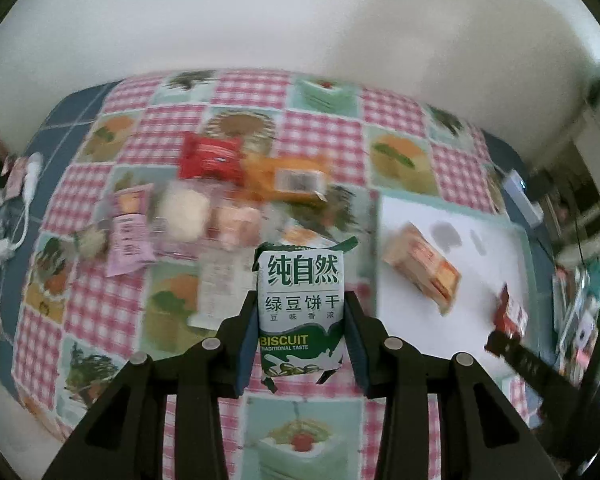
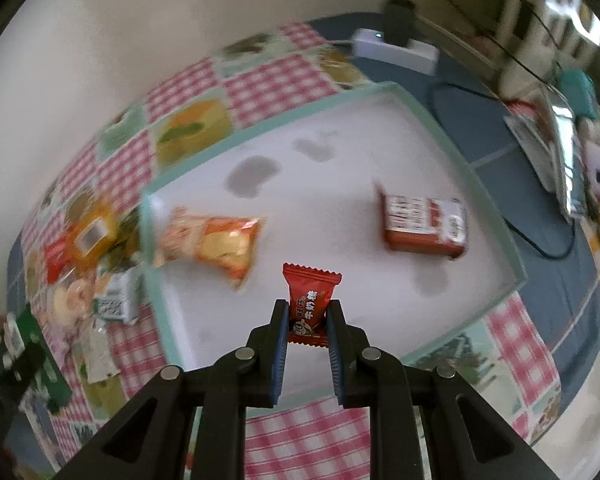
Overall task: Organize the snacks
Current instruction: 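Carry both items to the tray while left tool releases the green biscuit pack, then drop the red candy into the tray by opening the right tool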
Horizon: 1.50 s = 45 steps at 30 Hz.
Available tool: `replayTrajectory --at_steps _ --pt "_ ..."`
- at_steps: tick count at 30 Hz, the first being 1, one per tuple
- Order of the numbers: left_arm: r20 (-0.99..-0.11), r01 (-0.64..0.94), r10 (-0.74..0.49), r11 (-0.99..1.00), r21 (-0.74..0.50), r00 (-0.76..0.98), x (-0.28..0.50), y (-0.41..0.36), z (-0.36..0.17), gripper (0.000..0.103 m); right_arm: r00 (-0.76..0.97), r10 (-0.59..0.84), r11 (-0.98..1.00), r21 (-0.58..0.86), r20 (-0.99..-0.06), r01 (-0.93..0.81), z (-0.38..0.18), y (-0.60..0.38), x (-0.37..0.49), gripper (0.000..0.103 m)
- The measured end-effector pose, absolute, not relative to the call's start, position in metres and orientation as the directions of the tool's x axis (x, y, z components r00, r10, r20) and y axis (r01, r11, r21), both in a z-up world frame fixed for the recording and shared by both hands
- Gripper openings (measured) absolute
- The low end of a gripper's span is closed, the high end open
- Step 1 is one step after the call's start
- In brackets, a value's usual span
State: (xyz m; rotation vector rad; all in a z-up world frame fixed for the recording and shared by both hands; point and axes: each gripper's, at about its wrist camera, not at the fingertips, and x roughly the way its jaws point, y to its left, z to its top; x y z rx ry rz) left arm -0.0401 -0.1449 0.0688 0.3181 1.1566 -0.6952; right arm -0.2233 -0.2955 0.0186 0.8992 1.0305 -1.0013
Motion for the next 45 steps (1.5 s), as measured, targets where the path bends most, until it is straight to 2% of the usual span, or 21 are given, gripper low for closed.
replayTrajectory --at_steps 12,25,26,29,34,36,38,42,44,45 --pt "-0.949 0.793 -0.304 0.598 -0.116 0.091 -0.111 -0.202 0.024 0.041 0.15 -0.203 0.163 0.117 -0.968 0.98 0.003 -0.323 -0.273 0.02" --pt "-0.946 0.833 -0.316 0.541 -0.117 0.072 -0.122 -0.225 -0.007 0.041 0.149 -0.13 0.21 0.12 -0.98 0.97 -0.017 -0.314 -0.256 0.02" --pt "-0.945 0.834 -0.32 0.539 -0.117 0.074 -0.122 -0.226 -0.008 0.043 0.146 -0.123 0.21 0.119 -0.982 0.97 -0.019 -0.313 -0.255 0.02" --pt "-0.94 0.836 -0.333 0.533 -0.127 0.069 -0.122 -0.226 -0.008 0.062 0.14 -0.113 0.207 0.115 -0.984 0.972 -0.022 -0.313 -0.255 0.021" --pt "-0.943 0.842 -0.319 0.531 -0.094 0.096 -0.124 -0.227 -0.004 0.063 0.137 -0.109 0.208 0.112 -0.984 0.972 -0.024 -0.312 -0.251 0.021" --pt "-0.948 0.833 -0.302 0.547 -0.085 0.101 -0.12 -0.225 -0.003 0.071 0.132 -0.106 0.204 0.108 -0.986 0.973 -0.024 -0.312 -0.252 0.021" --pt "-0.951 0.819 -0.293 0.568 -0.088 0.101 -0.115 -0.222 -0.002 0.072 0.124 -0.098 0.198 0.103 -0.987 0.975 -0.028 -0.317 -0.25 0.021" --pt "-0.955 0.788 -0.273 0.611 -0.078 0.118 -0.104 -0.216 -0.001 0.075 0.119 -0.086 0.185 0.102 -0.989 0.977 -0.032 -0.317 -0.253 0.03" --pt "-0.959 0.769 -0.257 0.635 -0.074 0.12 -0.098 -0.211 0.0 0.079 0.118 -0.083 0.179 0.101 -0.99 0.979 -0.033 -0.316 -0.255 0.051" --pt "-0.962 0.759 -0.246 0.647 -0.071 0.121 -0.096 -0.209 -0.001 0.081 0.117 -0.085 0.176 0.101 -0.989 0.979 -0.034 -0.317 -0.258 0.055"
